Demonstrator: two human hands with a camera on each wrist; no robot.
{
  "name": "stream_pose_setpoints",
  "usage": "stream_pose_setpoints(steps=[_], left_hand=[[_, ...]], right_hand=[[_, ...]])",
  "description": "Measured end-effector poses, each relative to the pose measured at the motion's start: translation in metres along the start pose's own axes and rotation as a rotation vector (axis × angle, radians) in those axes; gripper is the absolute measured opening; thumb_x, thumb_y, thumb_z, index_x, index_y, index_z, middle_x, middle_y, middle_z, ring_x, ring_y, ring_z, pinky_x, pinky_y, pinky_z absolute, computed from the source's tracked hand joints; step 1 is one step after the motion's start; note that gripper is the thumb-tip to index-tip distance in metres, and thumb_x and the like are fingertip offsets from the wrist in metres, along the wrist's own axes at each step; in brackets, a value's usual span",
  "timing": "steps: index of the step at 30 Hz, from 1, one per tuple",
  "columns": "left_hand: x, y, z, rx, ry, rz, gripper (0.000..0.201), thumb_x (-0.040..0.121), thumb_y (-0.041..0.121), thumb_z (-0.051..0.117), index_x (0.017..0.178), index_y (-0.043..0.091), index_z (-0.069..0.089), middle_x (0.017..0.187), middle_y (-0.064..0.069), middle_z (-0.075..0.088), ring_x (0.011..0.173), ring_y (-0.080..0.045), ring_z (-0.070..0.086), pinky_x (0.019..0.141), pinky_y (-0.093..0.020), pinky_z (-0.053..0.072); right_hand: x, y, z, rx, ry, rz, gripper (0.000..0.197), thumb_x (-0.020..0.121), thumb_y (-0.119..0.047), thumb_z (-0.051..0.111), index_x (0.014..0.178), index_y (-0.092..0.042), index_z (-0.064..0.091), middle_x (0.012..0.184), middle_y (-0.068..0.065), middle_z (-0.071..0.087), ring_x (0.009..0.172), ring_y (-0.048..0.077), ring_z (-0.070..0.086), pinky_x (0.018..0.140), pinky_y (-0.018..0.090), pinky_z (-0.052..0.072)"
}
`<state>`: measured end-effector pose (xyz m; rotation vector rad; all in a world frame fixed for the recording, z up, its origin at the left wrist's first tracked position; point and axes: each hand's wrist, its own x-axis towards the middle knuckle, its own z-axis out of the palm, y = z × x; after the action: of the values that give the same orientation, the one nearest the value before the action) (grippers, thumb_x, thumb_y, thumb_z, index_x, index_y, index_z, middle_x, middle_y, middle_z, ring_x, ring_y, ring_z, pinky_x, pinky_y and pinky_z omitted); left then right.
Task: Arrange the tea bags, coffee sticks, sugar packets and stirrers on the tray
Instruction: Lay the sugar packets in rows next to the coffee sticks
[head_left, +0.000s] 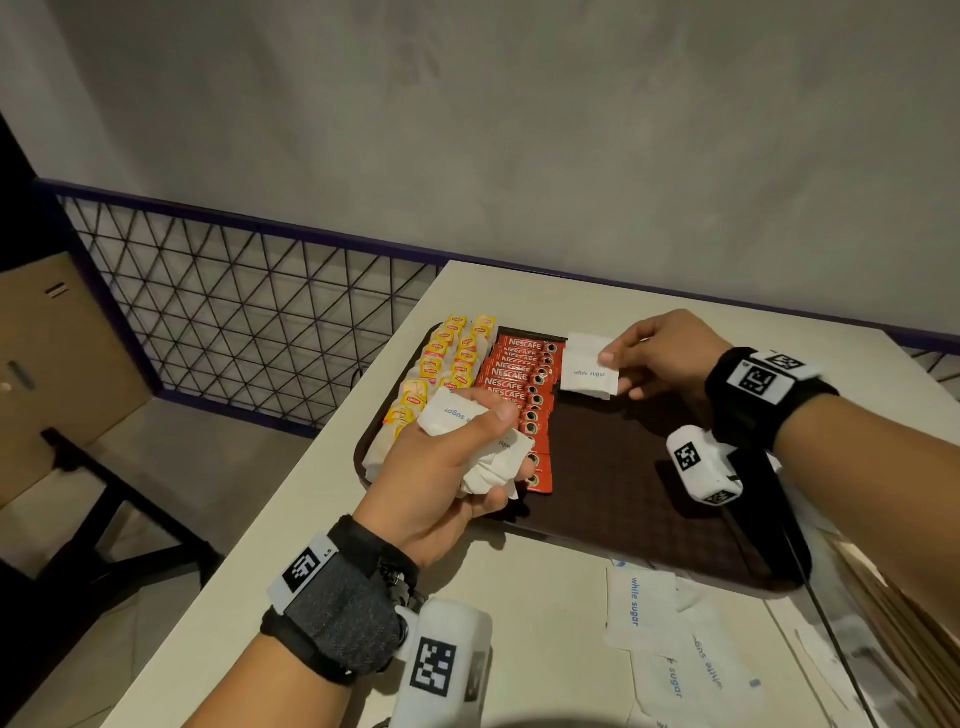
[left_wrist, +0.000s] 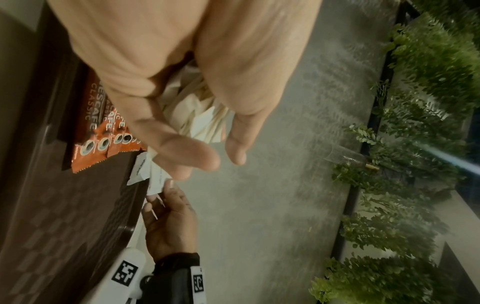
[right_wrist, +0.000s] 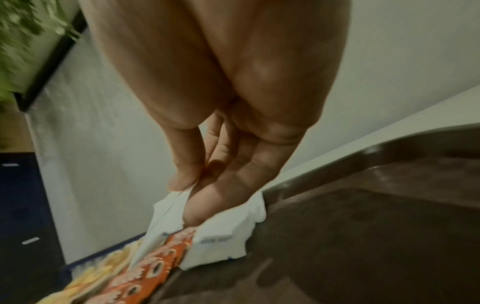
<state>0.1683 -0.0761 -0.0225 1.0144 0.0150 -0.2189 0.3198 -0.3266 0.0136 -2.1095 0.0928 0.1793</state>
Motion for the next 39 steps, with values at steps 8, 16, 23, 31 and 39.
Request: stream_pose_setpoints(steps=[8,16,23,31,39], left_hand=[[0.003,0.000,-0.004,-0.009,-0.004,0.000,0.021,0.080,0.023,0.077,0.098,0.022,0.066,0.091,-0.013,0.068,0.077,-0.030,0.067,0.040,-0.023,0.046],[0.004,-0.001,-0.005,-0.081,-0.040,-0.013,0.034,0.081,0.015,0.073,0.114,0.018,0.065,0.099,-0.019,0.069,0.082,-0.035,0.070,0.047,-0.028,0.054],[0.005,-0.005,-0.009,-0.133,-0.147,0.019,0.055,0.089,-0.011,0.046,0.135,0.015,0.060,0.108,-0.026,0.071,0.090,-0.043,0.070,0.057,-0.034,0.057],[-0.002,-0.004,0.000,0.024,-0.171,0.028,0.056,0.080,0.006,0.064,0.135,0.016,0.056,0.102,-0.022,0.070,0.073,-0.034,0.071,0.041,-0.026,0.048],[-0.005,-0.005,0.003,0.087,-0.247,-0.017,0.060,0.085,0.006,0.072,0.139,0.001,0.047,0.104,-0.024,0.070,0.075,-0.037,0.073,0.041,-0.026,0.051]], right_hand=[[0.029,0.013,0.011,-0.132,-0.031,0.131,0.022,0.081,-0.005,0.086,0.095,0.007,0.073,0.090,0.022,0.078,0.068,0.028,0.075,0.068,0.037,0.065],[0.030,0.008,0.011,-0.221,-0.008,0.136,0.041,0.079,-0.023,0.090,0.103,0.004,0.070,0.084,0.017,0.078,0.077,0.032,0.079,0.086,0.048,0.064],[-0.023,-0.025,0.007,-0.158,0.066,-0.050,0.032,0.094,-0.038,0.075,0.098,-0.007,0.071,0.095,0.015,0.074,0.072,0.024,0.073,0.063,0.036,0.065],[-0.124,-0.053,0.039,-0.020,-0.259,-0.274,0.026,0.089,-0.036,0.078,0.102,-0.014,0.076,0.088,0.011,0.076,0.070,0.021,0.070,0.068,0.041,0.064],[-0.133,-0.051,0.038,0.023,-0.250,-0.291,0.016,0.088,-0.013,0.080,0.102,-0.006,0.077,0.077,0.008,0.071,0.058,0.011,0.060,0.056,0.022,0.050]])
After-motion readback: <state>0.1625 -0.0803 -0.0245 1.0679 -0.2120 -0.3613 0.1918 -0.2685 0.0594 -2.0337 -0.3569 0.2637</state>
